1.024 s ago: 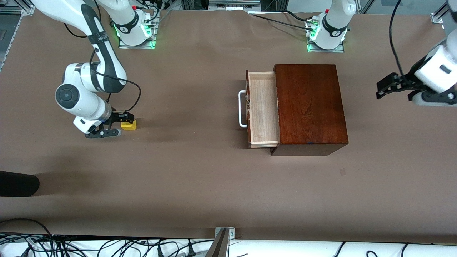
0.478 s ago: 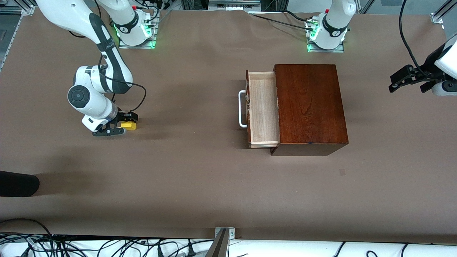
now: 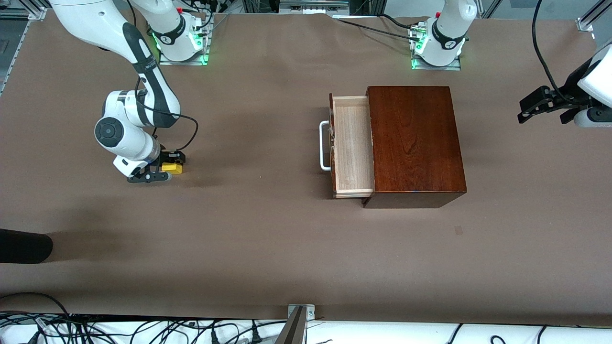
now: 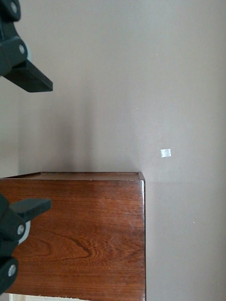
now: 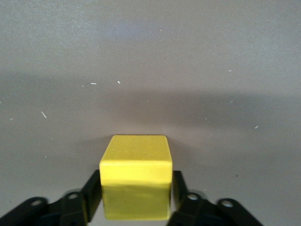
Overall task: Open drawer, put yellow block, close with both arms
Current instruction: 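Lower the right gripper onto the yellow cube and close on it, then lift the yellow cube with the right gripper and carry it over the drawer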
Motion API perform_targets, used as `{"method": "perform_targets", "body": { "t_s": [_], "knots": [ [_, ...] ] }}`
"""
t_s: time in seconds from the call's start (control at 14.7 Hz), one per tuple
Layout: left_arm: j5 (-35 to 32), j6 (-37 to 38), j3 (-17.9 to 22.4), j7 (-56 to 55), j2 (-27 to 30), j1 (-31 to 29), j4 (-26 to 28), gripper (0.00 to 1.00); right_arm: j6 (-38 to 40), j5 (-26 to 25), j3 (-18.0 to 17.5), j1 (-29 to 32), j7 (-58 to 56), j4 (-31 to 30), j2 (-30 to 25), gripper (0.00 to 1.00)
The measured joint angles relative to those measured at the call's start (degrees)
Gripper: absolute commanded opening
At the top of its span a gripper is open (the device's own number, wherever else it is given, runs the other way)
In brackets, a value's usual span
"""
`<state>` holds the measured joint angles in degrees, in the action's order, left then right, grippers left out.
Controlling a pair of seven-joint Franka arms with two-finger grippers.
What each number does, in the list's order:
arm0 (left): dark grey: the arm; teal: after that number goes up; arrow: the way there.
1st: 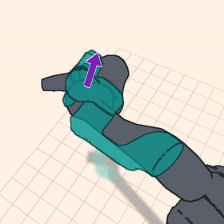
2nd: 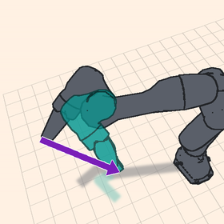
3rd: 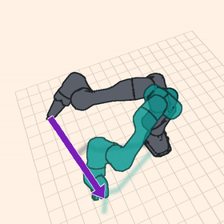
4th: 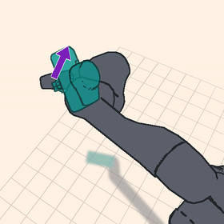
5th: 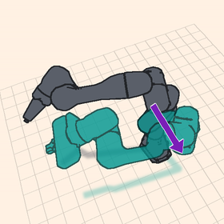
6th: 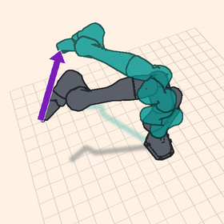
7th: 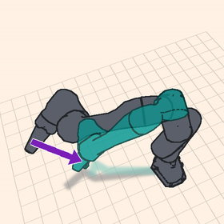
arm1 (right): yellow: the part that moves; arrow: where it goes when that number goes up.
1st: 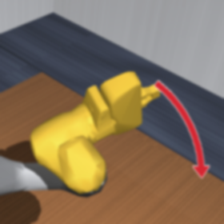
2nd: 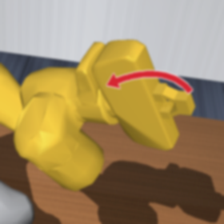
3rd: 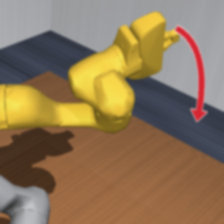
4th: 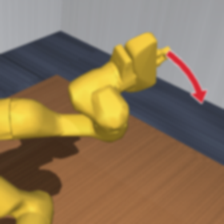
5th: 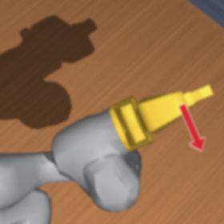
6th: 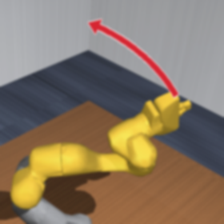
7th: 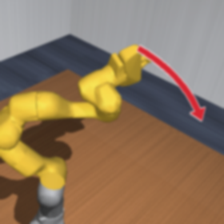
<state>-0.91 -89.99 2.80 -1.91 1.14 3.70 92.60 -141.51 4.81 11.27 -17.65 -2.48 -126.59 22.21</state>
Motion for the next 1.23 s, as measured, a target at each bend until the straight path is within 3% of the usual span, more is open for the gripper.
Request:
{"method": "perform_targets", "body": {
  "t_s": [0.27, 0.68, 0.96, 1.23],
  "knots": [
    [0.0, 0.0, -0.18, 0.03, 0.0, 0.11, 0.0, 1.0, 3.03, 0.0, -0.34, -0.03, -0.07, 1.8, -1.05, 0.0],
    [0.0, -0.01, -0.19, 0.05, 0.0, 0.11, 0.0, 1.0, 26.63, 0.03, -1.99, -0.16, -0.22, 16.63, -5.71, 0.0],
    [0.0, -0.01, -0.21, 0.05, 0.0, 0.12, 0.0, 1.0, 37.4, 0.1, -7.99, -0.43, -0.25, 28.24, -6.0, 0.0],
    [0.0, -0.01, -0.26, 0.05, 0.0, 0.15, 0.0, 1.0, 38.73, -0.02, -16.71, -2.61, -0.29, 37.04, -4.61, 0.0]
  ]
}}
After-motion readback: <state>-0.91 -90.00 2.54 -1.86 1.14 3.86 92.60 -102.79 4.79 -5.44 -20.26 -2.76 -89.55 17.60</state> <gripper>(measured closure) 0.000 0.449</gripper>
